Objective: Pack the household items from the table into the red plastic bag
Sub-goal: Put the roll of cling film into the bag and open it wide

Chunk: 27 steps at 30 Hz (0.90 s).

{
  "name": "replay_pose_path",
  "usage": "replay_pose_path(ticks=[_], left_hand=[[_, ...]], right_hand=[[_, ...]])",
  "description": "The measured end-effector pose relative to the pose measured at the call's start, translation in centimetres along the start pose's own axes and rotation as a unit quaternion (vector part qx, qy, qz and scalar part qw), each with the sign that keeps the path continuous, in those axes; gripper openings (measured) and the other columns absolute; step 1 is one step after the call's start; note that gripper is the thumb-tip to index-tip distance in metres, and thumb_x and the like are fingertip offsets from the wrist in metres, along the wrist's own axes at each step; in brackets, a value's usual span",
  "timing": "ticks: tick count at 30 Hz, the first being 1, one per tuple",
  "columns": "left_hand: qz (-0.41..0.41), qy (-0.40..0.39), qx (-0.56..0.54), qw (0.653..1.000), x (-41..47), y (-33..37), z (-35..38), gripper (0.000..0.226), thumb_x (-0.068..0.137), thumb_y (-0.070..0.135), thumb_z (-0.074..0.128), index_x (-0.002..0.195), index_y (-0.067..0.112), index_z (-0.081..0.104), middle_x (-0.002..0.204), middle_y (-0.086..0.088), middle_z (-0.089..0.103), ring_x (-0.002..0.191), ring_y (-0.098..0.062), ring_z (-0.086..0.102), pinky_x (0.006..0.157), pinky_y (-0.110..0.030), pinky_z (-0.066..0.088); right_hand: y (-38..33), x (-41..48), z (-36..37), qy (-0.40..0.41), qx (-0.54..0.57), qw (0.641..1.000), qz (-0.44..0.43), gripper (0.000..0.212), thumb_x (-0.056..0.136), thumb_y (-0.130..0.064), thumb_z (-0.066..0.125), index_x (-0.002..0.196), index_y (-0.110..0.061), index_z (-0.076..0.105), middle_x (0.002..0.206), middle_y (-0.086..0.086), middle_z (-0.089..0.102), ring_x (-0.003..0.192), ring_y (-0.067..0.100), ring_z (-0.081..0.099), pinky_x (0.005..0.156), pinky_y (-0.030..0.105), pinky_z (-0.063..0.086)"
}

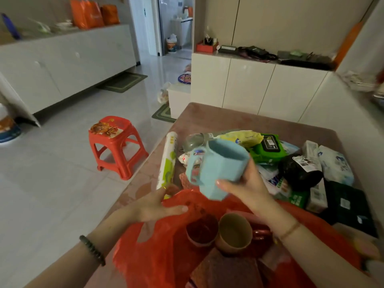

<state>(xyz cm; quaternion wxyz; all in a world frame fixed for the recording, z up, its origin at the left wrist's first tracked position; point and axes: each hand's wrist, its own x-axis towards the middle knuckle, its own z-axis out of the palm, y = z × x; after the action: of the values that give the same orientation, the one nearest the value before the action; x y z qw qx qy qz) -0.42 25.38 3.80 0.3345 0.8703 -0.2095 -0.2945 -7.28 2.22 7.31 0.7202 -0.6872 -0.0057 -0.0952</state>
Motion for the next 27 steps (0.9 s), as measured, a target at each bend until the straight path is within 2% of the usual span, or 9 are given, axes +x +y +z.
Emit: replay_pose_path(ticks=[2, 6, 9, 12, 15, 17, 20, 23, 27], left_hand=[[-0.051, -0.063, 0.061, 0.995, -1.1, -0.2, -0.1, 0.090, 0.062, 0.071, 0.060, 0.136, 0.025, 0.034, 0.127, 0.006, 0.052, 0.111, -0.010, 0.055, 0.096, -0.022, 0.044], [-0.062, -0.060, -0.073, 0.994, -2.9, 0.0, 0.4, 0.025, 0.087, 0.027, 0.060, 0.102, 0.007, 0.061, 0.078, -0.004, 0.062, 0.051, -0.003, 0.060, 0.052, -0.017, 0.052], [-0.097, -0.028, -0.252, 0.962, -4.4, 0.6, 0.1, 0.027, 0.092, 0.018, 0.053, 0.066, 0.012, 0.051, 0.047, 0.001, 0.048, 0.034, -0.004, 0.044, 0.040, -0.017, 0.043], [-0.123, -0.015, -0.398, 0.909, -5.5, 0.9, -0.2, 0.027, 0.094, 0.016, 0.049, 0.068, 0.013, 0.047, 0.042, 0.005, 0.036, 0.029, -0.002, 0.028, 0.033, -0.017, 0.040], [-0.131, -0.008, -0.424, 0.896, -5.9, 0.9, -0.2, 0.026, 0.095, 0.020, 0.046, 0.069, 0.015, 0.044, 0.041, 0.006, 0.033, 0.029, -0.003, 0.026, 0.034, -0.018, 0.040], [-0.141, 0.015, -0.399, 0.906, -5.6, 0.8, 0.0, 0.033, 0.094, 0.023, 0.048, 0.063, 0.015, 0.042, 0.042, 0.004, 0.036, 0.032, -0.006, 0.032, 0.036, -0.020, 0.041], [-0.141, 0.066, -0.357, 0.921, -5.0, 0.8, 0.4, 0.024, 0.092, 0.029, 0.049, 0.077, 0.013, 0.058, 0.059, -0.003, 0.054, 0.046, -0.010, 0.049, 0.044, -0.021, 0.046], [-0.140, 0.100, -0.376, 0.910, -3.8, 0.3, 0.4, 0.027, 0.091, 0.033, 0.051, 0.103, 0.012, 0.064, 0.089, -0.010, 0.069, 0.074, -0.022, 0.066, 0.064, -0.028, 0.056], [-0.154, 0.124, -0.378, 0.905, -2.4, 0.1, 0.4, 0.025, 0.093, 0.036, 0.048, 0.099, 0.018, 0.063, 0.104, -0.013, 0.070, 0.096, -0.027, 0.067, 0.079, -0.032, 0.055]], right_hand=[[-0.3, -4.2, 0.4, -0.088, -0.002, 0.996, -0.004, 0.106, 0.038, -0.027, 0.091, 0.126, -0.037, 0.032, 0.120, -0.018, 0.056, 0.111, -0.003, 0.054, 0.087, 0.016, 0.050], [2.0, -10.0, 2.7, -0.117, -0.219, 0.969, -0.020, 0.113, 0.051, -0.031, 0.088, 0.123, -0.071, 0.011, 0.125, -0.047, 0.029, 0.123, -0.019, 0.033, 0.096, 0.000, 0.031], [4.0, -12.0, 5.0, -0.159, -0.378, 0.908, -0.085, 0.105, 0.059, -0.050, 0.076, 0.122, -0.074, -0.005, 0.133, -0.026, 0.018, 0.126, -0.003, 0.033, 0.103, 0.013, 0.029], [5.4, -13.2, 7.0, -0.173, -0.540, 0.821, -0.058, 0.113, 0.052, -0.066, 0.066, 0.127, -0.064, -0.018, 0.130, -0.005, 0.042, 0.110, 0.012, 0.054, 0.088, 0.027, 0.045], [6.9, -13.4, 7.3, -0.163, -0.596, 0.785, 0.032, 0.128, 0.028, -0.085, 0.044, 0.142, -0.034, 0.021, 0.094, -0.013, 0.067, 0.067, 0.002, 0.064, 0.052, 0.022, 0.054], [6.2, -13.2, 7.3, -0.194, -0.625, 0.755, 0.046, 0.107, 0.044, -0.082, 0.042, 0.131, -0.021, 0.038, 0.096, -0.010, 0.069, 0.073, 0.007, 0.067, 0.057, 0.028, 0.056], [3.0, -11.3, 7.0, -0.233, -0.529, 0.816, 0.023, 0.055, 0.086, -0.042, 0.052, 0.135, -0.020, 0.043, 0.134, -0.001, 0.052, 0.117, 0.017, 0.053, 0.098, 0.033, 0.045], [-0.9, -6.9, 6.4, -0.148, -0.361, 0.921, 0.004, 0.026, 0.086, -0.022, 0.061, 0.110, -0.016, 0.068, 0.102, 0.000, 0.070, 0.089, 0.007, 0.064, 0.081, 0.018, 0.049], [-1.3, 1.6, 5.4, -0.027, -0.295, 0.955, 0.025, 0.023, 0.084, -0.012, 0.063, 0.106, -0.014, 0.067, 0.096, -0.003, 0.069, 0.087, 0.009, 0.064, 0.084, 0.023, 0.052]])
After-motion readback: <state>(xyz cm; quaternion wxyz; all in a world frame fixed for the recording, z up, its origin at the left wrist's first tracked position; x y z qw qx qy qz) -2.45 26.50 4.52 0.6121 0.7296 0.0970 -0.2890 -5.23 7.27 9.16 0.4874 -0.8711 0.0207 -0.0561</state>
